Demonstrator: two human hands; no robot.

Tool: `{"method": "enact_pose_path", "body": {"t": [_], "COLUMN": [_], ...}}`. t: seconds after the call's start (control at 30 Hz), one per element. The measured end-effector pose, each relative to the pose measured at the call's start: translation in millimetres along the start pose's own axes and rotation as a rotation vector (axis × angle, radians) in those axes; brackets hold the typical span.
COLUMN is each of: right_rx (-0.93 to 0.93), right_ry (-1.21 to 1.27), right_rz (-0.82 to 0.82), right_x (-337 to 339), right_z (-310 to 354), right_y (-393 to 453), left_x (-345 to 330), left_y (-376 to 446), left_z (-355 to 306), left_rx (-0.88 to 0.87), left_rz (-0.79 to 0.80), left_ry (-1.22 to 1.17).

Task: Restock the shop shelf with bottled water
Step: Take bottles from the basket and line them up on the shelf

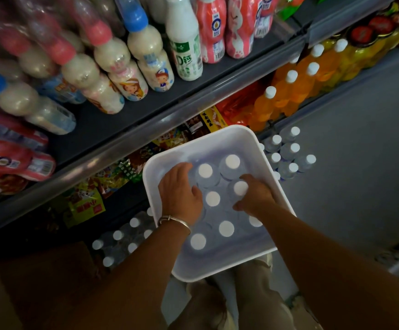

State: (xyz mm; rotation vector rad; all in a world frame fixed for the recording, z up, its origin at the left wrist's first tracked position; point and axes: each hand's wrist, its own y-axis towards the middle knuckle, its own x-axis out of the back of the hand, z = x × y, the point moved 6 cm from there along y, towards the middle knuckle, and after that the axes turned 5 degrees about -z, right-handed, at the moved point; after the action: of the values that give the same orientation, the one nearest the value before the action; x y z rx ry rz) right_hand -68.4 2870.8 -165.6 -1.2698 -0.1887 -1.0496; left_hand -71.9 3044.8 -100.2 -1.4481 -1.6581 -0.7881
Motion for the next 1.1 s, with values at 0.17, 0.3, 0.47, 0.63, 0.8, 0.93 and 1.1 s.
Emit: {"method": "enact_pose_path", "body": {"t": [0.17,0.3,0.47,0.63,0.8,0.93,1.1], "right_rx": [0.036,0.068,0.129,0.238,0.426,0.565,0.737], "right_ry": [0.061,0.11,0.25,0.423,0.492,0.547,0.538], "right_rz": [-0.118,-0.22,-0.269,-0.348,-0.428,-0.463,-0.68], "right_x": [13,45,102,185,292,389,507], "right_z": [8,22,46,77,128,169,221], "right_y": [-17,-45,-95,-158,-245,-324,-442], "left_x": [6,18,53,124,219,331,454], "left_y": [-3,-6,-5,3,10,4,22], "left_z": [-8,-24,-64,-117,-192,-277,-347], "left_rx": [-0.048,-0.041,-0.057,-0.12,-0.22,-0.352,-0.415], "left_rz": [0.016,0.156,0.337,0.362,0.369,0.322,0.198], "left_ry": [0.005,-0.03,-0.003,-0.036,-0.102,-0.264,-0.321]}}
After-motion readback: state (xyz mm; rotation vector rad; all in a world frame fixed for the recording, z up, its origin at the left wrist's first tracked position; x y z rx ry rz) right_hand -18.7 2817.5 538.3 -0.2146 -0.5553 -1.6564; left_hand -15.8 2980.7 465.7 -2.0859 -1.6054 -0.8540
